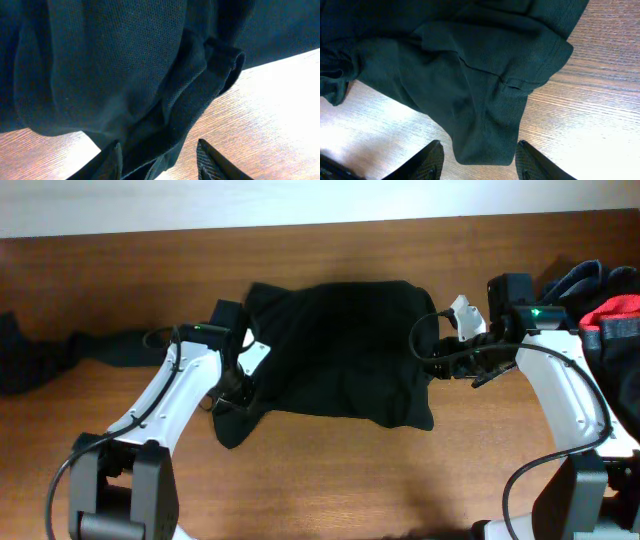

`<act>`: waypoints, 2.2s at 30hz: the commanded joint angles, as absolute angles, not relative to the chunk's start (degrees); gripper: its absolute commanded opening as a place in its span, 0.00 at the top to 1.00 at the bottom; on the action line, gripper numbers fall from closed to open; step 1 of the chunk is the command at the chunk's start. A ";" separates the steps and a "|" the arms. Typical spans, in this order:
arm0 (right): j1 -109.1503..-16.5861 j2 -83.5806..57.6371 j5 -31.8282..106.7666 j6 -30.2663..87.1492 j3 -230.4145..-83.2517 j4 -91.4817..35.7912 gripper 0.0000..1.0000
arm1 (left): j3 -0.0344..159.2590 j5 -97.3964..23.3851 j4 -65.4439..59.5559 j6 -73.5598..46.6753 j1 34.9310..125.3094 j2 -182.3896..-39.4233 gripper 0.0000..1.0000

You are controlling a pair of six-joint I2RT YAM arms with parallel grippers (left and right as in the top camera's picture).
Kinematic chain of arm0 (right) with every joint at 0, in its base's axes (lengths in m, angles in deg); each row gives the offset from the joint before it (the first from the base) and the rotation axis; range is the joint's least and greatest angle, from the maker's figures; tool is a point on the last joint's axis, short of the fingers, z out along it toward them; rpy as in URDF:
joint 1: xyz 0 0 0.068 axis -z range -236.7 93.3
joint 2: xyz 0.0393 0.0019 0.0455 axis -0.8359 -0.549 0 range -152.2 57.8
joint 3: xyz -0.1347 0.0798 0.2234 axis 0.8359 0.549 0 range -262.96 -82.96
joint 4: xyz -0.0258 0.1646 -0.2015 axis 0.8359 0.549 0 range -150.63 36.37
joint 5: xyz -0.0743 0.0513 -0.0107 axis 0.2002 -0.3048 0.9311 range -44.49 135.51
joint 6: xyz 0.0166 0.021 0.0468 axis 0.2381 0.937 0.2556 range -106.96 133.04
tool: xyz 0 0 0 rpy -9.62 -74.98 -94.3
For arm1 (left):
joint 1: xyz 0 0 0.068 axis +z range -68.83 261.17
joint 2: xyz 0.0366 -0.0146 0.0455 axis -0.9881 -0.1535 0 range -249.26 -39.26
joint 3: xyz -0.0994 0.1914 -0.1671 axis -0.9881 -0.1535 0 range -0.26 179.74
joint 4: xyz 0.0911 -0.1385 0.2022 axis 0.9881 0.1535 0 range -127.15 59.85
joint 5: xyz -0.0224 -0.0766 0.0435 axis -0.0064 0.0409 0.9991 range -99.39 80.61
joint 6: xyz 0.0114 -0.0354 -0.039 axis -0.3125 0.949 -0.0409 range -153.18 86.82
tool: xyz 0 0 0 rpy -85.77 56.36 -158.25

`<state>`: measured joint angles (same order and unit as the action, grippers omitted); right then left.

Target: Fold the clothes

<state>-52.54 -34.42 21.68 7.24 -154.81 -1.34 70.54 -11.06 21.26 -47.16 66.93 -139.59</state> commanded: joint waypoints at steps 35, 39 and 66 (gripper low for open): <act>-52.17 -34.53 22.18 7.57 -154.51 -4.60 0.47 | 67.72 -22.27 26.68 -42.61 59.72 -129.47 1.00; -52.17 -34.53 22.18 7.57 -154.51 -4.58 0.47 | 67.70 -26.36 26.84 -38.52 56.70 -128.53 1.00; -52.13 -34.58 18.99 11.90 -141.85 -5.08 0.47 | 67.07 -22.86 32.61 -36.36 47.94 -128.64 1.00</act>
